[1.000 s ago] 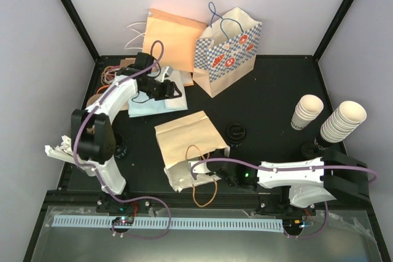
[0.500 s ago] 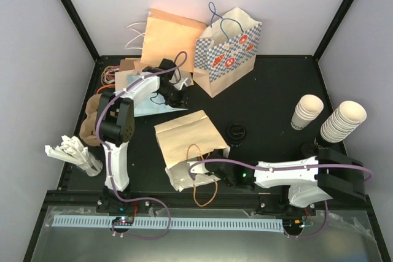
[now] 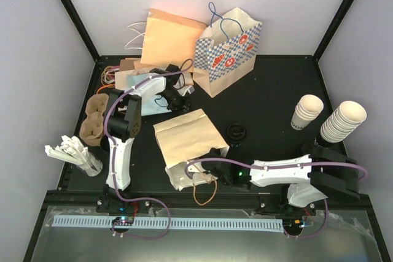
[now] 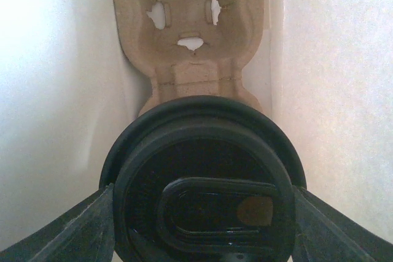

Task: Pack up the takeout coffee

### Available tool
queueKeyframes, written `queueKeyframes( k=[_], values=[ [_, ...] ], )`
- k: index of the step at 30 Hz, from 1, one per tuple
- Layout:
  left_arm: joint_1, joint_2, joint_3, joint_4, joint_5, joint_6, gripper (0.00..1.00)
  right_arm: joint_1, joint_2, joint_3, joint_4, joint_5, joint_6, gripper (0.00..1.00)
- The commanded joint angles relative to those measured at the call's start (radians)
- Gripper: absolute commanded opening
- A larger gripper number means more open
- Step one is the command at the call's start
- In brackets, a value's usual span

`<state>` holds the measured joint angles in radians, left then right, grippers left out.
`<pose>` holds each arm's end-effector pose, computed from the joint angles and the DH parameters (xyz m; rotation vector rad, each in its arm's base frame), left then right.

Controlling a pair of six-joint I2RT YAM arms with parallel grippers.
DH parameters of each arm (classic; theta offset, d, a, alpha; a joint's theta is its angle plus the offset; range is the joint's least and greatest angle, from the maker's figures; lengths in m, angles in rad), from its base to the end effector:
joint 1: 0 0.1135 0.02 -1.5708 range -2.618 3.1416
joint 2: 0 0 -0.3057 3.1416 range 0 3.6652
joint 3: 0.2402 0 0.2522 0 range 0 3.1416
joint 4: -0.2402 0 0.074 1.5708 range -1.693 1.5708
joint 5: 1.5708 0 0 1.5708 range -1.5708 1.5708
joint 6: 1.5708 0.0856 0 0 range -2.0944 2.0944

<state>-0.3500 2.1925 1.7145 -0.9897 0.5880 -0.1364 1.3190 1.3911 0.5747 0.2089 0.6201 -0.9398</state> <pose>0.4140 -0.2017 0.1581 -0.3617 -2.9400 0.9072 0.1216 0.2731 0.1949 -1.7112 1.1892 -0.4442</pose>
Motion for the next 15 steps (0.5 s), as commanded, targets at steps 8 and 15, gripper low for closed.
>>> queueKeyframes(
  k=[8, 15],
  values=[
    [-0.017, 0.054, 0.037, -0.067, 0.070, 0.055, 0.21, -0.032, 0.028, 0.033, 0.035, -0.010, -0.028, 0.70],
    [-0.035, 0.069, 0.033, -0.090, 0.084, 0.076, 0.20, -0.047, 0.041, 0.039, 0.050, -0.028, -0.045, 0.69]
  ],
)
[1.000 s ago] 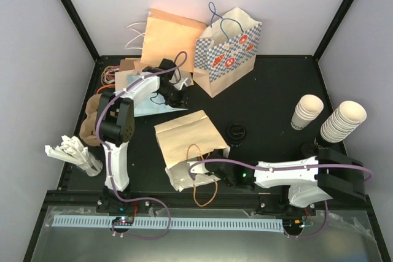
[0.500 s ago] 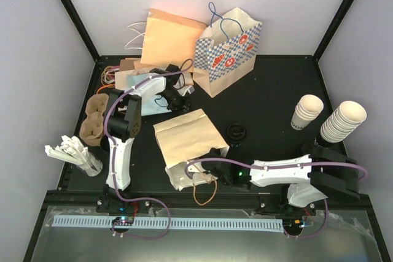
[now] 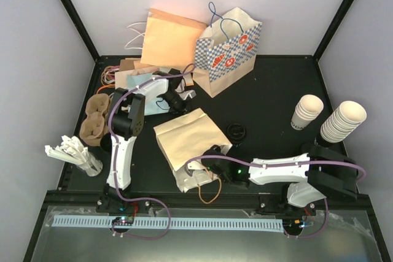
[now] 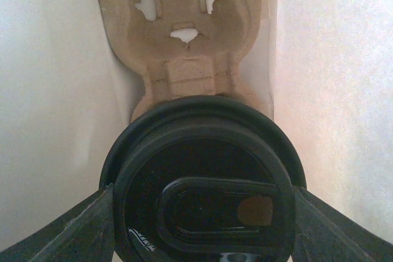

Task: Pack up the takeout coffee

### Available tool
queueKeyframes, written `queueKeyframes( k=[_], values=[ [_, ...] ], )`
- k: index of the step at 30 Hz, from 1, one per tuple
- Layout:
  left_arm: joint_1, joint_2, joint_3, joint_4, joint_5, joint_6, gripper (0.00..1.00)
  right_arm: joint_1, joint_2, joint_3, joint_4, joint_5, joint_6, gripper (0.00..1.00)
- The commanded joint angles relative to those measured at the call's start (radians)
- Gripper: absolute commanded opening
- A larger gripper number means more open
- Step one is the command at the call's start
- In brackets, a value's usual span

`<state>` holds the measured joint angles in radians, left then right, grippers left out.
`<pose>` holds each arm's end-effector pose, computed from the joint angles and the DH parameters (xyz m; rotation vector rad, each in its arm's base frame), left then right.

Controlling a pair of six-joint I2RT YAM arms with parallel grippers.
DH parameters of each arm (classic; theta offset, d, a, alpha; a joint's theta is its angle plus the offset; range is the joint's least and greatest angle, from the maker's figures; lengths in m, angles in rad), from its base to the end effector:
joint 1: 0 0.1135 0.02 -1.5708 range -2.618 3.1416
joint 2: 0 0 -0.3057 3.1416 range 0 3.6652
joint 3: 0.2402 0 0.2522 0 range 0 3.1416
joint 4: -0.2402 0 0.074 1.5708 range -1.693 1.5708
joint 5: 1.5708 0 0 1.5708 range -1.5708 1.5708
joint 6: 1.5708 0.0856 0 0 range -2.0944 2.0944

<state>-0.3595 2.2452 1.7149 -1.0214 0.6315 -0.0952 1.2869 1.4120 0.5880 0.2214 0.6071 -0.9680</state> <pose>0.4084 -0.2075 0.1371 -0.3878 -2.8490 0.9213 0.1312 0.2752 0.1946 -1.7154 1.1903 -0.4651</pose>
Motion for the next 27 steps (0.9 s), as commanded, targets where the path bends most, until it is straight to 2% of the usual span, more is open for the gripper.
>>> queueKeyframes(
  k=[1, 12, 18, 27],
  values=[
    [-0.028, 0.017, 0.032, -0.059, 0.046, 0.037, 0.20, -0.016, 0.021, 0.027, 0.042, -0.020, -0.019, 0.69],
    [-0.035, 0.035, 0.050, -0.076, 0.076, 0.063, 0.19, -0.021, -0.001, 0.043, 0.043, -0.082, -0.002, 0.69],
    [-0.042, 0.050, 0.067, -0.096, 0.103, 0.096, 0.18, -0.057, 0.004, 0.072, -0.061, -0.145, 0.054, 0.70],
    [-0.058, 0.082, 0.085, -0.125, 0.132, 0.134, 0.17, -0.104, 0.020, 0.099, -0.104, -0.182, 0.074, 0.70]
  ],
)
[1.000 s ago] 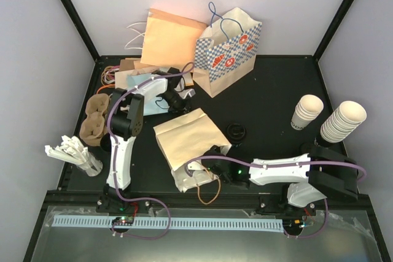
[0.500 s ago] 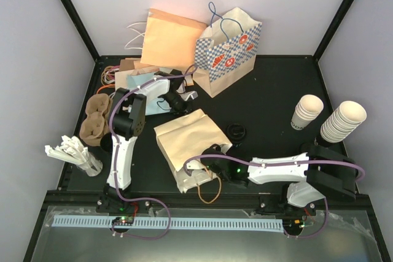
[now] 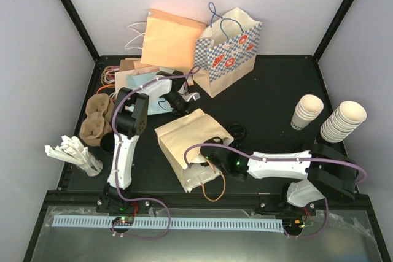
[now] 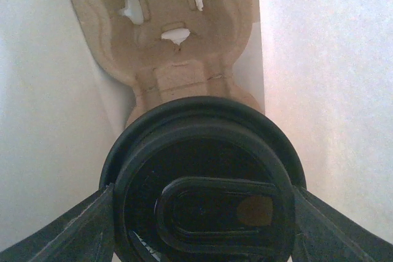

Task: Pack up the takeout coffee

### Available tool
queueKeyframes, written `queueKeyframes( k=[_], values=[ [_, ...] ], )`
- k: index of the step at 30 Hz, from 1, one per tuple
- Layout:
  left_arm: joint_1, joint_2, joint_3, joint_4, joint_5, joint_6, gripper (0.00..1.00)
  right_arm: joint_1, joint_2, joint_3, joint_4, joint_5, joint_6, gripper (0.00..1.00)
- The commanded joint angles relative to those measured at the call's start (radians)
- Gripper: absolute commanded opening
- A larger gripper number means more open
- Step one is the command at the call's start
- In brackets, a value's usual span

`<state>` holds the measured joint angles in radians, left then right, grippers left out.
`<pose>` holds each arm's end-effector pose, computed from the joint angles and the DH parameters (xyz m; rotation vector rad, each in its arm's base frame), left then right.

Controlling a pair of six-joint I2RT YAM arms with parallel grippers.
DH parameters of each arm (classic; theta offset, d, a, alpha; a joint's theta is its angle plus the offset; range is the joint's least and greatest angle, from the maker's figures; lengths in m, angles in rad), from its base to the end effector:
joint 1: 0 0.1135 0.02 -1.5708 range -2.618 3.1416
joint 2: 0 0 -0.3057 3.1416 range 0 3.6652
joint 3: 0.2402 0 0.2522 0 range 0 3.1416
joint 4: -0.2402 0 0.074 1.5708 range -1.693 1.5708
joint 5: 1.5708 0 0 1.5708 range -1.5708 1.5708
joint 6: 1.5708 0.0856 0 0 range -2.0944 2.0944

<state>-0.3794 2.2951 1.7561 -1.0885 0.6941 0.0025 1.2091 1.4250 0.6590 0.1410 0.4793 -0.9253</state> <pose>0.4030 -0.2196 0.1286 -0.5024 -2.7498 0.9783 0.1485 0.2810 0.2016 -1.7299 1.2559 -0.3596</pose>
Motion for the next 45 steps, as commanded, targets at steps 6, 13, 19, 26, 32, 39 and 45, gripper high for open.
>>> queueKeyframes(
  k=[6, 13, 19, 26, 32, 39, 45],
  values=[
    [-0.043, 0.045, 0.059, -0.074, 0.095, 0.058, 0.17, -0.056, 0.012, 0.048, -0.085, -0.087, 0.041, 0.70],
    [-0.049, 0.058, 0.062, -0.090, 0.116, 0.078, 0.16, -0.071, 0.063, 0.088, -0.140, -0.089, 0.049, 0.70],
    [-0.053, 0.061, 0.054, -0.107, 0.117, 0.096, 0.16, -0.077, 0.096, 0.102, -0.139, -0.068, 0.036, 0.70],
    [-0.057, 0.066, 0.056, -0.117, 0.132, 0.112, 0.14, -0.082, 0.139, 0.113, -0.156, -0.038, 0.026, 0.70],
    [-0.059, 0.070, 0.052, -0.125, 0.122, 0.119, 0.14, -0.085, 0.161, 0.130, -0.223, -0.002, 0.036, 0.69],
    [-0.058, 0.069, 0.054, -0.119, 0.115, 0.116, 0.14, -0.085, 0.133, 0.130, -0.286, 0.057, 0.089, 0.70],
    [-0.058, 0.068, 0.054, -0.122, 0.113, 0.117, 0.13, -0.085, 0.163, 0.142, -0.350, 0.082, 0.117, 0.70]
  ],
)
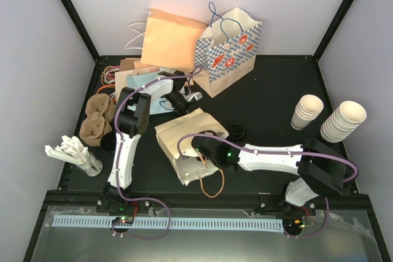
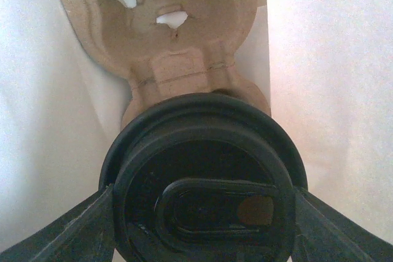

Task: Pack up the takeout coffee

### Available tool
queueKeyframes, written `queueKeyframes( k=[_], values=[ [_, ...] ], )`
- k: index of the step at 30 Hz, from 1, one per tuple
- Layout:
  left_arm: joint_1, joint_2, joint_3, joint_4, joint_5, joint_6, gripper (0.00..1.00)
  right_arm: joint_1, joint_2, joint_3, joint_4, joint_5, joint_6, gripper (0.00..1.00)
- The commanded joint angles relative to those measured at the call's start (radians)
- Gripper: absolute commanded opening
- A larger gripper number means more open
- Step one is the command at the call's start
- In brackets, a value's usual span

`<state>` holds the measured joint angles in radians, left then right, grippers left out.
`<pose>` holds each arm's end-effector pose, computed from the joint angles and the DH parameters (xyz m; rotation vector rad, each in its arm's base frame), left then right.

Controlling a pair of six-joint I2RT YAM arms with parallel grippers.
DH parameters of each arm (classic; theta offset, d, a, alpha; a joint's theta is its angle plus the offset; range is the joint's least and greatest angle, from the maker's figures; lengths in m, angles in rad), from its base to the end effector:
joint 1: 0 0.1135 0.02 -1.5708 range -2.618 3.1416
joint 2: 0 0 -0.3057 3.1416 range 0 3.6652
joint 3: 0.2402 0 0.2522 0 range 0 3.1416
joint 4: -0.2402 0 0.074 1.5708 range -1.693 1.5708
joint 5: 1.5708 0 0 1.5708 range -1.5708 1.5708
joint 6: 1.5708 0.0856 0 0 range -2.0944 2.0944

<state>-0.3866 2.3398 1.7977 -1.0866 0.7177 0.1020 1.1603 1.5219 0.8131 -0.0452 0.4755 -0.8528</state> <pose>0.4098 -0.2276 0.1199 -0.6489 -2.7290 1.0300 0.1714 0.2956 0.2022 -1.7682 1.3972 -0.3882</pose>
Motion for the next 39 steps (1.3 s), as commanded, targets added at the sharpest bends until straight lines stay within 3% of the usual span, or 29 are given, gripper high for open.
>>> queueKeyframes(
  k=[1, 25, 39],
  values=[
    [-0.051, 0.023, 0.013, -0.124, 0.088, 0.018, 0.13, -0.036, 0.070, -0.006, -0.176, 0.091, 0.048, 0.70],
    [-0.051, 0.020, 0.015, -0.124, 0.085, 0.013, 0.13, -0.036, 0.107, 0.072, -0.413, 0.133, 0.094, 0.70],
    [-0.052, 0.018, 0.011, -0.125, 0.089, 0.012, 0.13, -0.038, 0.175, 0.079, -0.425, 0.142, 0.096, 0.70]
  ],
)
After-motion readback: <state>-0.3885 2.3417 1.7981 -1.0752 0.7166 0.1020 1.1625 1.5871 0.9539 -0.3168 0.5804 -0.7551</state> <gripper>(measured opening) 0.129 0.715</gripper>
